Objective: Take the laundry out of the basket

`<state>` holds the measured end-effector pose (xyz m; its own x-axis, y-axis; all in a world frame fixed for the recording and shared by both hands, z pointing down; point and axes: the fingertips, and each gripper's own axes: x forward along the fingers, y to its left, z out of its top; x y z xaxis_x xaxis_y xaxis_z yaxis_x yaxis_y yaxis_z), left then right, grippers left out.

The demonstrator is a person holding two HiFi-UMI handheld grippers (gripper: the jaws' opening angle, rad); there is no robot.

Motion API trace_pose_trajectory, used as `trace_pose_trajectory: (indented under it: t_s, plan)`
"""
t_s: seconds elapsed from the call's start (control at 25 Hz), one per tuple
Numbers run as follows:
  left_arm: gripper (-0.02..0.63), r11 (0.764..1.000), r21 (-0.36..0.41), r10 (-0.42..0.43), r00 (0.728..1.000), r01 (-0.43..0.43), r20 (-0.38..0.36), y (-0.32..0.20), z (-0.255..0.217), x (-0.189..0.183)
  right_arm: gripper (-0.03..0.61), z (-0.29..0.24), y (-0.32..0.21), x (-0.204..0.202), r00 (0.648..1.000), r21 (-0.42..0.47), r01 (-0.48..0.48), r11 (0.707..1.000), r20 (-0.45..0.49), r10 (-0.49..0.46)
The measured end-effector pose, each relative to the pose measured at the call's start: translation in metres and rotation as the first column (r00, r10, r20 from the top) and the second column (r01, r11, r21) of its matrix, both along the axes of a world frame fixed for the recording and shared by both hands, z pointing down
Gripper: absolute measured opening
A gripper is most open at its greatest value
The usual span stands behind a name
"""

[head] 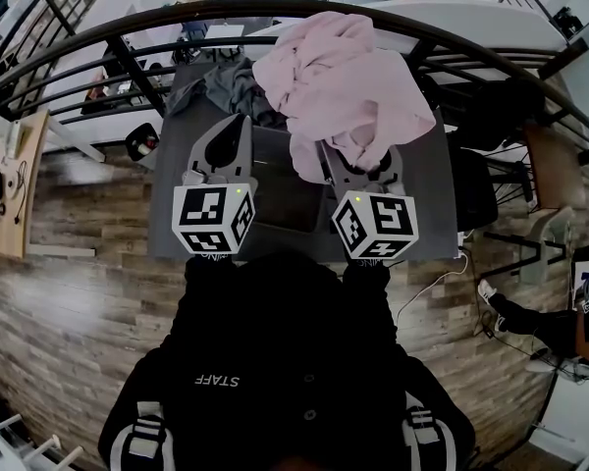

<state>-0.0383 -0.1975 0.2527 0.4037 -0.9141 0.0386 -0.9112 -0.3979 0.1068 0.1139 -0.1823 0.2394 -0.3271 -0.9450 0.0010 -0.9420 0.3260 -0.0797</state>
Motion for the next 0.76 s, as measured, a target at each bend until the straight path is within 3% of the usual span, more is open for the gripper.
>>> trace_pose_trajectory:
  t_s: [0.76]
  plan:
    - [0.000,1.000,-0.021,-0.018,1.000,0.018,0.000,-0.0048,0.0068,-0.0051,0.339,0.0004,-0.0016,-0.0003,1.000,-0.008,0.013,1.000,0.002,-0.013]
